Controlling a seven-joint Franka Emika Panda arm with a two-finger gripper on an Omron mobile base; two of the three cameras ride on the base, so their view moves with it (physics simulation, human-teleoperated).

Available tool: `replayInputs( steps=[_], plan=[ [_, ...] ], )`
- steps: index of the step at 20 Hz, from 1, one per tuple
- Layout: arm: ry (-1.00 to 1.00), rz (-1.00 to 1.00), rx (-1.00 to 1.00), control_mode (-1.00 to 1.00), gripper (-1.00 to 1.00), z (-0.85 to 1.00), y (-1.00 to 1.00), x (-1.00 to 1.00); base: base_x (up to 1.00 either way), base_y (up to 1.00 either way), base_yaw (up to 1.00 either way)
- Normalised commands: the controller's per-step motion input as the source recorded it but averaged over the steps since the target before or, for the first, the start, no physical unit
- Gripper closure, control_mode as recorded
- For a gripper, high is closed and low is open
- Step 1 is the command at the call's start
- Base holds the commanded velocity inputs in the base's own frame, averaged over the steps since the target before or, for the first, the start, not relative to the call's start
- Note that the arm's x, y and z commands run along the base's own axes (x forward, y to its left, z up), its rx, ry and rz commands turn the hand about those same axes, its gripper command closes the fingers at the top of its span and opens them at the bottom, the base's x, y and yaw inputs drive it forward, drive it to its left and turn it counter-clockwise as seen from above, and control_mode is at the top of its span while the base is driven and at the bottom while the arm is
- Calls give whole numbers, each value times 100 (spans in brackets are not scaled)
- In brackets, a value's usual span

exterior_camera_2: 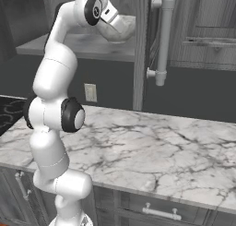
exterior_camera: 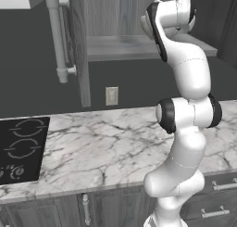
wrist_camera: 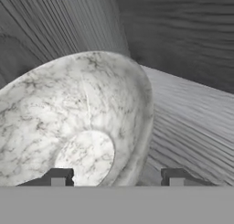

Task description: Pick up the bowls from the cabinet and place each bowl in front of a stool on the dining counter.

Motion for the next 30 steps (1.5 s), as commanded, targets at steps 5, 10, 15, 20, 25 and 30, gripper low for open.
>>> replayInputs(
  steps=[5,10,15,20,25,30],
  plan=[
    [-4,0,0,-100,100,-14,0,-9,0,0,0],
    [-8,0,0,-100,100,-56,8,-80,0,0,0],
    [-1,0,0,-100,100,-26,19,-99,0,0,0],
    [0,2,0,-100,100,-1,16,-100,0,0,0],
    [0,7,0,-100,100,1,1,-100,0,0,0],
    [0,15,0,-100,100,-1,0,-100,0,0,0]
  ],
)
